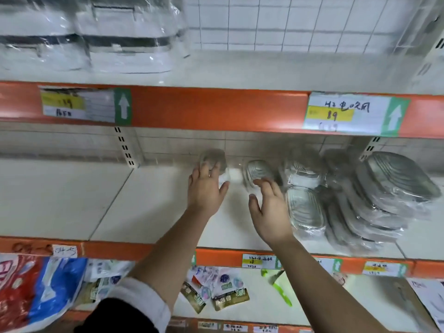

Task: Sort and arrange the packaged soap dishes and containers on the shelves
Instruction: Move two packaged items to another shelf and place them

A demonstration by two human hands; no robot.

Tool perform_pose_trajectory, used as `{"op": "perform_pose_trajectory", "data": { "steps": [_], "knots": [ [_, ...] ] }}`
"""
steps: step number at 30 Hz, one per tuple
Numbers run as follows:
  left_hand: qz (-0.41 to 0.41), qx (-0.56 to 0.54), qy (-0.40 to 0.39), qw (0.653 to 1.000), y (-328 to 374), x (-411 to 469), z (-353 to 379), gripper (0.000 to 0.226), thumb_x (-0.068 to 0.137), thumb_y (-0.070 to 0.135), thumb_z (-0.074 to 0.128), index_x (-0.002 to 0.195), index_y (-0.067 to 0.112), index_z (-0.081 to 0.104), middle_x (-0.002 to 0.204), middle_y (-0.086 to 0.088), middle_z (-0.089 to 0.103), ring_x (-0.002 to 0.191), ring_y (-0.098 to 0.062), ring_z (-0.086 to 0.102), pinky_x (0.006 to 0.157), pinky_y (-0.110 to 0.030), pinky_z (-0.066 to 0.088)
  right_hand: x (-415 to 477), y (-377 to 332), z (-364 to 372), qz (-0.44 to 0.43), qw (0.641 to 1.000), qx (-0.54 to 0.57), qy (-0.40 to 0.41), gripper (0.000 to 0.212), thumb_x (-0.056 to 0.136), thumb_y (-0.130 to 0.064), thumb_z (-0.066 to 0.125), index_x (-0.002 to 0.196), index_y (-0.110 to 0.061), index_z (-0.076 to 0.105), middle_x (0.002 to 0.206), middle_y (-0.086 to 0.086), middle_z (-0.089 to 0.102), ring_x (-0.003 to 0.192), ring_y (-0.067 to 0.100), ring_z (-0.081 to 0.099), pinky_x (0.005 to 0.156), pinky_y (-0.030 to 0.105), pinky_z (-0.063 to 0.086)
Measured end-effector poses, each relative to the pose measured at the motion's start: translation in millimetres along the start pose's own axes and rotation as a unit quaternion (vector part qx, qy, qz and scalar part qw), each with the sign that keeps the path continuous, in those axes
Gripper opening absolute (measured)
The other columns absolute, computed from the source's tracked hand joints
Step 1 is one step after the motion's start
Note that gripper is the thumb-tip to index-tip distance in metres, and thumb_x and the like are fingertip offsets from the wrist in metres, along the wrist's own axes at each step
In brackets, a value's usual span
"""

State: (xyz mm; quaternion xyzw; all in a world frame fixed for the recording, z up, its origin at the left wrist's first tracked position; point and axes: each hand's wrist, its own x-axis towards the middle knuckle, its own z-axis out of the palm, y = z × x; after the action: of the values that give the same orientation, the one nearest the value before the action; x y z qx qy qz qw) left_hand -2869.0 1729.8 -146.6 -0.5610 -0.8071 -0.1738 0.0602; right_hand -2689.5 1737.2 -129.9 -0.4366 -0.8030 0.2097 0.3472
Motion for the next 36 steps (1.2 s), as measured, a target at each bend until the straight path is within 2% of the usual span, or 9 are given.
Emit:
{"op": "perform_pose_trajectory", "data": {
  "steps": [6, 10, 16, 19, 23, 26, 28, 32, 36],
  "knots": [
    [-0.043, -0.01, -0.041, 0.998, -9.3, 38.3, 35.2, 0.071, 0.089, 0.067, 0.044, 0.148, 0.028, 0.033, 0.161, -0.011, 0.009, 0.141, -0.04, 0.021, 0.112, -0.045, 0.024, 17.8, 26.7, 33.3, 0.013, 1.0, 0.002, -0.019, 0.035, 0.093, -0.012, 0.053, 0.127, -0.009, 0.055, 0.138, 0.009, 0.049, 0.133, 0.025, 0.041, 0.109, 0.033, 0.035],
    [-0.053, 0.011, -0.014, 0.998, -9.2, 44.4, 39.5, 0.054, 0.095, 0.052, 0.046, 0.14, 0.023, 0.041, 0.157, -0.023, 0.014, 0.129, -0.04, 0.032, 0.104, -0.043, 0.029, 33.0, 27.6, 47.9, 0.006, 1.0, -0.007, -0.021, 0.036, 0.092, -0.01, 0.054, 0.127, -0.005, 0.056, 0.134, 0.012, 0.052, 0.129, 0.026, 0.044, 0.11, 0.034, 0.034],
    [-0.034, 0.003, 0.054, 0.998, -45.9, 31.7, 27.0, 0.063, 0.095, 0.046, 0.047, 0.149, 0.017, 0.033, 0.157, -0.022, 0.019, 0.128, -0.038, 0.032, 0.105, -0.044, 0.027, 55.7, 14.2, 74.9, -0.003, 0.998, -0.015, -0.061, 0.038, 0.092, -0.009, 0.052, 0.129, -0.004, 0.055, 0.138, 0.015, 0.05, 0.13, 0.032, 0.043, 0.112, 0.035, 0.028],
    [-0.044, 0.005, 0.08, 0.996, -74.8, 20.7, 23.5, 0.063, 0.095, 0.045, 0.051, 0.148, 0.014, 0.036, 0.157, -0.021, 0.021, 0.129, -0.04, 0.032, 0.107, -0.045, 0.026, 68.2, 11.5, 96.6, -0.027, 0.99, -0.069, -0.116, 0.044, 0.097, -0.02, 0.048, 0.141, -0.016, 0.049, 0.153, 0.01, 0.037, 0.141, 0.03, 0.031, 0.116, 0.029, 0.013],
    [-0.057, 0.024, 0.071, 0.996, -105.1, 8.9, 14.4, 0.063, 0.095, 0.044, 0.051, 0.148, 0.013, 0.036, 0.157, -0.02, 0.022, 0.134, -0.041, 0.031, 0.11, -0.046, 0.027, 81.8, 8.8, 122.7, -0.009, 0.97, -0.117, -0.212, 0.052, 0.102, -0.04, 0.037, 0.152, -0.028, 0.029, 0.162, -0.002, 0.016, 0.149, 0.035, 0.008, 0.119, 0.045, 0.02],
    [-0.062, 0.017, 0.077, 0.995, -117.4, -4.2, 8.3, 0.063, 0.094, 0.042, 0.053, 0.146, 0.011, 0.039, 0.153, -0.021, 0.03, 0.131, -0.041, 0.034, 0.107, -0.047, 0.03, 76.5, 6.8, 127.7, 0.017, 0.976, -0.099, -0.193, 0.049, 0.098, -0.047, 0.045, 0.14, -0.022, 0.045, 0.154, 0.001, 0.034, 0.142, 0.034, 0.027, 0.113, 0.043, 0.031],
    [-0.055, 0.025, 0.064, 0.996, -119.3, -16.4, 4.0, 0.065, 0.095, 0.044, 0.05, 0.148, 0.011, 0.035, 0.155, -0.02, 0.026, 0.132, -0.039, 0.032, 0.109, -0.046, 0.029, 65.6, 3.5, 123.7, 0.027, 0.983, -0.106, -0.151, 0.05, 0.091, -0.055, 0.054, 0.123, -0.017, 0.052, 0.136, 0.002, 0.044, 0.123, 0.035, 0.041, 0.097, 0.042, 0.044],
    [-0.037, 0.031, 0.022, 0.999, -114.5, -43.5, -8.7, 0.068, 0.095, 0.046, 0.049, 0.15, 0.009, 0.032, 0.158, -0.018, 0.023, 0.134, -0.037, 0.03, 0.112, -0.045, 0.026, 40.2, -4.1, 109.9, 0.046, 0.981, -0.144, -0.121, 0.053, 0.086, -0.052, 0.062, 0.118, -0.011, 0.05, 0.126, 0.006, 0.042, 0.112, 0.034, 0.042, 0.081, 0.041, 0.047],
    [-0.025, 0.016, 0.001, 1.0, -97.3, -78.7, -36.4, 0.068, 0.088, 0.037, 0.065, 0.141, 0.0, 0.045, 0.149, -0.024, 0.039, 0.124, -0.043, 0.044, 0.105, -0.05, 0.039, 8.4, -18.5, 81.7, 0.028, 0.987, -0.115, -0.107, 0.041, 0.086, -0.042, 0.065, 0.113, -0.013, 0.053, 0.122, 0.008, 0.047, 0.108, 0.034, 0.042, 0.079, 0.04, 0.045]
  ]
}}
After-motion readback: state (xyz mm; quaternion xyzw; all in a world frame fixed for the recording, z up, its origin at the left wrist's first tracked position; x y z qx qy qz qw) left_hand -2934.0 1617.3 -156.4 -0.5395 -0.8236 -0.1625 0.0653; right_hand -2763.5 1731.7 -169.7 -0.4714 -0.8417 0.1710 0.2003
